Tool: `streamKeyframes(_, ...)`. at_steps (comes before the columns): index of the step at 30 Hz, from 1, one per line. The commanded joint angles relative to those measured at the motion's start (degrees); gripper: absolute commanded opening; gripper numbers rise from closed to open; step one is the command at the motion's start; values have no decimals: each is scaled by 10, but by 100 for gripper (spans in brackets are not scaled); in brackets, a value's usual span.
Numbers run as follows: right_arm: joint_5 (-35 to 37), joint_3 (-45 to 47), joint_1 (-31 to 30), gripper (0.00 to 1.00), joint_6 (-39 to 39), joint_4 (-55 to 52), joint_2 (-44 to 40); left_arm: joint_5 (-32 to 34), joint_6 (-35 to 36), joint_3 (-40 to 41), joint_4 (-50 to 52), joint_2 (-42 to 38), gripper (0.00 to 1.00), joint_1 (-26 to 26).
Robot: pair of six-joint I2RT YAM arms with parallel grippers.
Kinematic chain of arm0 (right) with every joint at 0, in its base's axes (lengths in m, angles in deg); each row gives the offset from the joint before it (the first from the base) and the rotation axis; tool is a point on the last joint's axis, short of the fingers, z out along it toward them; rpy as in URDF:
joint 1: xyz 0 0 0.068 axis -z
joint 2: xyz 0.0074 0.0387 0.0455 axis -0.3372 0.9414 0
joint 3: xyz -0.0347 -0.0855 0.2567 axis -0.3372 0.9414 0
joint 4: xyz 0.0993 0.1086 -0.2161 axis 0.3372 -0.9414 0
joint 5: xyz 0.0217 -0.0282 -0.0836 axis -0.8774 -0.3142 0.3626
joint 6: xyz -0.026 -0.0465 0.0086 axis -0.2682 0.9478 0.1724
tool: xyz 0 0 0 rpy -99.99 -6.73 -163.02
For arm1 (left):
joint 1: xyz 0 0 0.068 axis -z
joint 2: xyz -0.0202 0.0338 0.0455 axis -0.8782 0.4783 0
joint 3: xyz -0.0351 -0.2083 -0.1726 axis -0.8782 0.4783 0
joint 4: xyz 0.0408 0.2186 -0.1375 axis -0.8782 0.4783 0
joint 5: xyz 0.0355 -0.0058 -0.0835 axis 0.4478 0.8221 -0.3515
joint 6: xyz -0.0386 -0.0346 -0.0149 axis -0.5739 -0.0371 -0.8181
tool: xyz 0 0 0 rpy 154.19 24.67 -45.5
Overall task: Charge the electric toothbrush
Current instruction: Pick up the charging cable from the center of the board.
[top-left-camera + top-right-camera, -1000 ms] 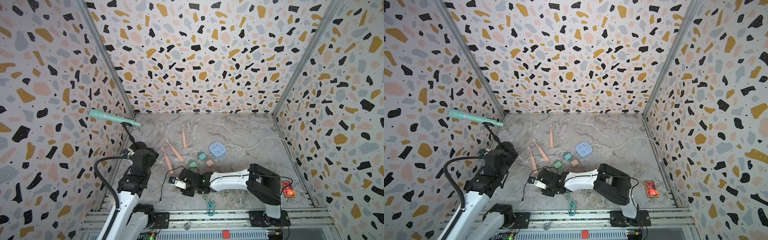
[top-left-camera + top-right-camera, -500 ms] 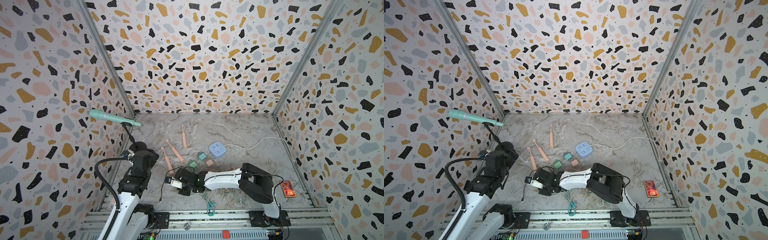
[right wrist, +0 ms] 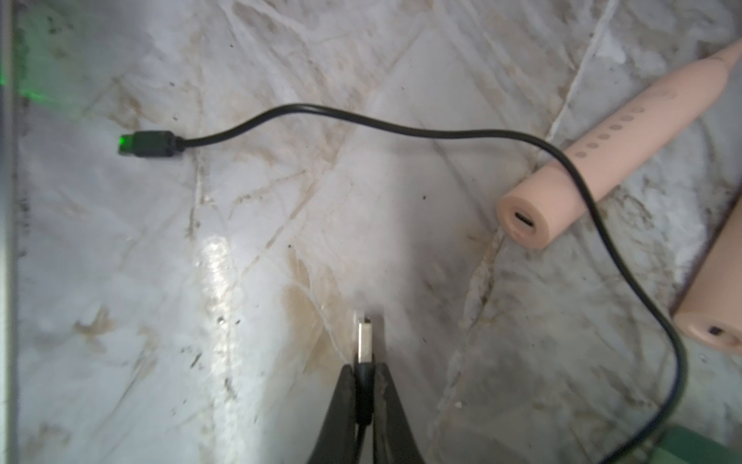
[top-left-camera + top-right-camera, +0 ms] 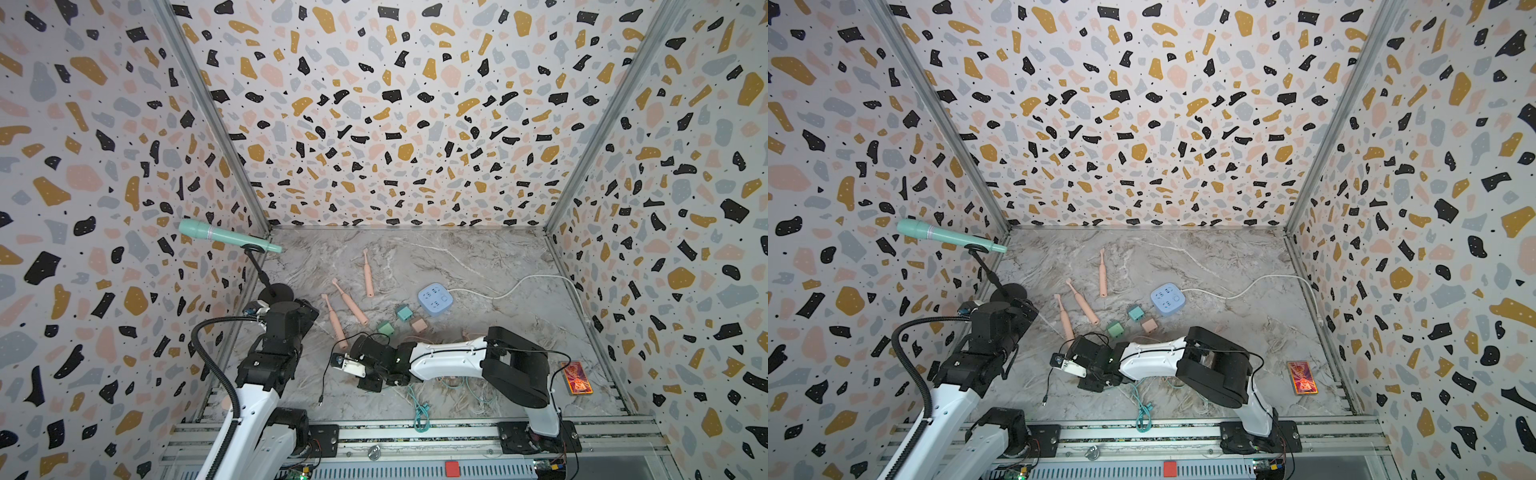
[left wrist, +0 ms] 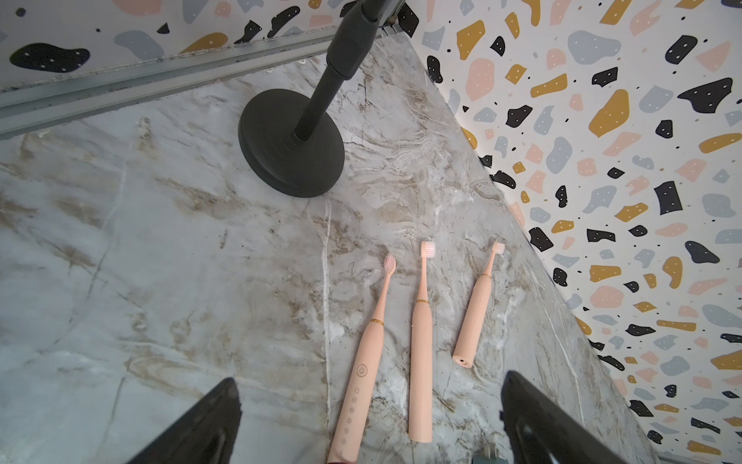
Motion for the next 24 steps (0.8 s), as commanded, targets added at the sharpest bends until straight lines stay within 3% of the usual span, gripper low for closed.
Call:
streamKeyframes(1,11,32,-2,0,-21,1,-136,-15,-1,-24,8,1,99,-4)
streamKeyframes(7,61,111,5,0,-38,13,-374,-51,-3,-40,-2,21,100,-4)
streamKeyframes(13,81,85,15,0,-59,-76,-572,-119,-9,-40,-35,89,99,8)
streamKeyframes(18,119,52,14,0,-64,-110,-698,-89,-60,-55,-74,157,99,101)
streamKeyframes(24,217,66,15,0,-67,-134,-744,-49,-120,-99,-116,277,100,210)
